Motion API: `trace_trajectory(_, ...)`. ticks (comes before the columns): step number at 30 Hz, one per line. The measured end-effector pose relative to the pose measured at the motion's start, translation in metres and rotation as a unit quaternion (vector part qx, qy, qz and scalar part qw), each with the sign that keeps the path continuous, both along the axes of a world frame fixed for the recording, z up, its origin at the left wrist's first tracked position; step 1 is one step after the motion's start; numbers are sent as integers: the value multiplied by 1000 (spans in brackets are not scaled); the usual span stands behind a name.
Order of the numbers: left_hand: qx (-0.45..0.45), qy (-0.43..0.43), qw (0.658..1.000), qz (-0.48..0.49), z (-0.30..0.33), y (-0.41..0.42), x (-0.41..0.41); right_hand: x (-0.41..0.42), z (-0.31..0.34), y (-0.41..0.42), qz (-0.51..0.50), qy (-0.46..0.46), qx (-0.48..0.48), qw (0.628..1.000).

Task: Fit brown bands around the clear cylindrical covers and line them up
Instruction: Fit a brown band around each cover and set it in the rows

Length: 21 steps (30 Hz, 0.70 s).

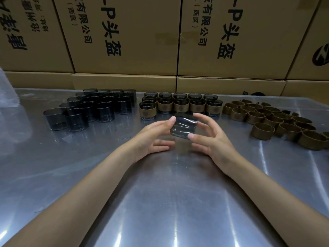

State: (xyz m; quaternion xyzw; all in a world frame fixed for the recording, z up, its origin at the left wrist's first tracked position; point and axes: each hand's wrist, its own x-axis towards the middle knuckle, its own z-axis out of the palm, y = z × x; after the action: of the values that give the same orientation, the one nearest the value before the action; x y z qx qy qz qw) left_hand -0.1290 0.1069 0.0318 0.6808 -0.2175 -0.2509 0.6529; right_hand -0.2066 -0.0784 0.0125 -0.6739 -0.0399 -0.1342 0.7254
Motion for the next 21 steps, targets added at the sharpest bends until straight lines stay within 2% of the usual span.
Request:
trace_trajectory(5,54,-24,997,40,-1,-6,-1,1,-2,-5,31,-11,-19,999)
trace_trajectory(8,17,-14,999,29,-4,-3,-1,1,-1,-5,39,-2,-20,999)
trace_trajectory(12,-85,18,996,-24,-9,4,1,3,5,-2,32,62,7,998)
trace_trajectory(15,-154,27,987,-44,-11,5,3,6,8,1,14,102,-11,995)
trace_trajectory(21,-142,16,988,-57,-13,4,4,5,6,0,16,83,16,996)
